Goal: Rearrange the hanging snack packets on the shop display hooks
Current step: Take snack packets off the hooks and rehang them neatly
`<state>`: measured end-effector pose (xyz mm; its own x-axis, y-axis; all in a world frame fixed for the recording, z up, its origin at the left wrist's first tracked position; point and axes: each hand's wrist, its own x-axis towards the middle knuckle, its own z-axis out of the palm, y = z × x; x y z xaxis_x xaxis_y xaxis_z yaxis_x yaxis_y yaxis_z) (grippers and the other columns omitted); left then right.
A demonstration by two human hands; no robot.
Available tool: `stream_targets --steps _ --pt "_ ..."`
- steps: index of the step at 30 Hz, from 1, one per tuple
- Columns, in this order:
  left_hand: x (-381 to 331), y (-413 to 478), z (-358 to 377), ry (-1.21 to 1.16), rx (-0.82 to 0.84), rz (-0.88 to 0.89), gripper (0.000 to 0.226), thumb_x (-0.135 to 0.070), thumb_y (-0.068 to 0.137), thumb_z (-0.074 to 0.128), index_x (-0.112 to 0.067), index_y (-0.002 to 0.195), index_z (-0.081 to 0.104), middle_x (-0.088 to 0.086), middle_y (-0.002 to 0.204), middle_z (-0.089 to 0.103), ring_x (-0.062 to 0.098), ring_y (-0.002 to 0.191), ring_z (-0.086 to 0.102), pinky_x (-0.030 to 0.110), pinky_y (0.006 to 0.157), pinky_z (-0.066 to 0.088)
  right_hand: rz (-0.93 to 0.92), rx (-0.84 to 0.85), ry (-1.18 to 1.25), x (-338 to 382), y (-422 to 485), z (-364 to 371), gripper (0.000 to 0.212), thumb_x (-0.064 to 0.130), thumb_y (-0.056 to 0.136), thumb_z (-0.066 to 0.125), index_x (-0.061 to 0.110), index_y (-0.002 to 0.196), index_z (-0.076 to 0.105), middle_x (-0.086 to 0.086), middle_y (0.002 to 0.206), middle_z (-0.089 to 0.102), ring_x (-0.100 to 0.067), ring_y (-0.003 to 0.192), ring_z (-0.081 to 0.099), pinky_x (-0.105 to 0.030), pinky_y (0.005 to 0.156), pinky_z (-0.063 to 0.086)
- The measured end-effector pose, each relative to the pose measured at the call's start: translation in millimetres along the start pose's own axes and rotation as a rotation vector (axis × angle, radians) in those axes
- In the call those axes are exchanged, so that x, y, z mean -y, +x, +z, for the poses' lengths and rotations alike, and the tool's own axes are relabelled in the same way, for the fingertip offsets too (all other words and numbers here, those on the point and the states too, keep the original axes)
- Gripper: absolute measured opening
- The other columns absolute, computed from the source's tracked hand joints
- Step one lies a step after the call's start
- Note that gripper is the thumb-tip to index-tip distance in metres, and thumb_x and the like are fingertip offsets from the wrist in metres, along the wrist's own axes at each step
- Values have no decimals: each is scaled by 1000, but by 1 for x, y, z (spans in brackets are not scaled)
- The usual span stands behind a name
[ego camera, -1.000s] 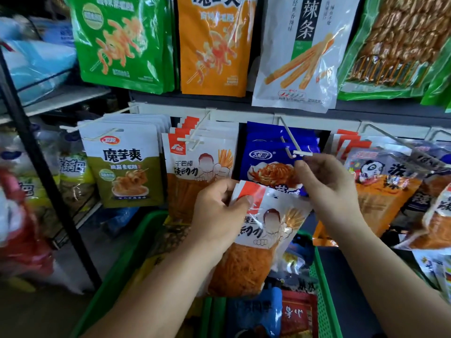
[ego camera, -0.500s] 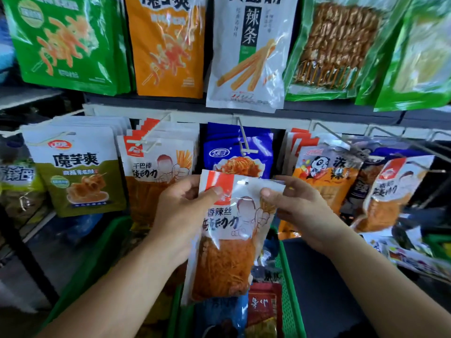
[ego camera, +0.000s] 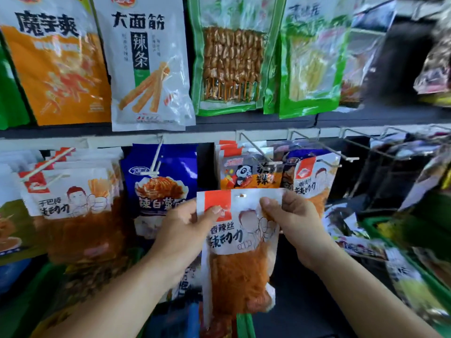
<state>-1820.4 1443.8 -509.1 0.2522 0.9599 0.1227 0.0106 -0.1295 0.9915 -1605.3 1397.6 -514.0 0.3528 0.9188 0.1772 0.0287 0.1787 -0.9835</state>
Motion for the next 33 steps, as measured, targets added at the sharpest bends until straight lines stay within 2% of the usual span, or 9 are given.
stream_targets --steps 5,10,12,15,19,23,28,31,33 --pt "8 20 46 106 49 102 14 -22 99 66 -27 101 79 -13 92 81 10 88 77 21 77 60 -14 -341 -146 -11 10 -42 26 44 100 67 20 104 76 -5 97 82 -26 92 78 -43 82 63" --pt "15 39 74 180 134 148 14 -24 100 65 -24 102 78 -9 93 81 11 87 76 38 81 64 6 -570 -278 -5 38 -90 23 39 98 70 19 108 67 -5 107 75 -19 83 67 -37 75 53" --pt "17 44 80 168 133 153 14 -21 101 65 -23 101 78 -10 92 81 7 85 76 35 80 65 36 -558 -302 5 56 -104 32 37 95 75 20 115 56 2 106 67 -13 79 62 -36 71 52" --pt "20 52 87 167 142 165 14 -20 100 65 -21 100 79 -8 92 81 7 85 77 32 78 64 89 -474 -342 9 83 -117 40 37 90 81 23 111 49 12 94 59 -12 85 62 -44 81 54" --pt "18 59 95 146 166 176 16 -20 101 64 -23 106 79 -13 94 81 3 88 76 23 76 63 120 -404 -283 0 107 -133 34 32 85 87 12 106 68 -7 100 79 -23 83 76 -25 53 54" --pt "15 54 100 142 211 202 19 -19 102 62 -24 109 78 -14 98 81 3 92 76 20 76 61 124 -407 -128 -9 109 -139 39 25 76 94 8 105 75 -11 96 83 -32 89 81 -50 83 66" --pt "16 44 99 165 239 203 22 -20 103 58 -28 114 75 -18 103 80 1 97 75 18 80 61 79 -376 95 -7 89 -131 23 24 95 76 9 113 74 -19 110 81 -43 102 77 -70 93 57" --pt "11 39 97 122 226 167 21 -20 104 56 -27 112 74 -14 100 81 5 95 77 26 79 64 75 -353 145 6 71 -124 19 24 102 66 8 111 73 -20 110 80 -44 102 77 -70 90 58" --pt "7 35 97 102 204 160 20 -22 104 56 -27 110 74 -10 98 81 8 93 77 34 80 65 70 -399 164 15 58 -123 15 21 102 67 8 107 74 -19 106 81 -36 93 80 -57 81 65"
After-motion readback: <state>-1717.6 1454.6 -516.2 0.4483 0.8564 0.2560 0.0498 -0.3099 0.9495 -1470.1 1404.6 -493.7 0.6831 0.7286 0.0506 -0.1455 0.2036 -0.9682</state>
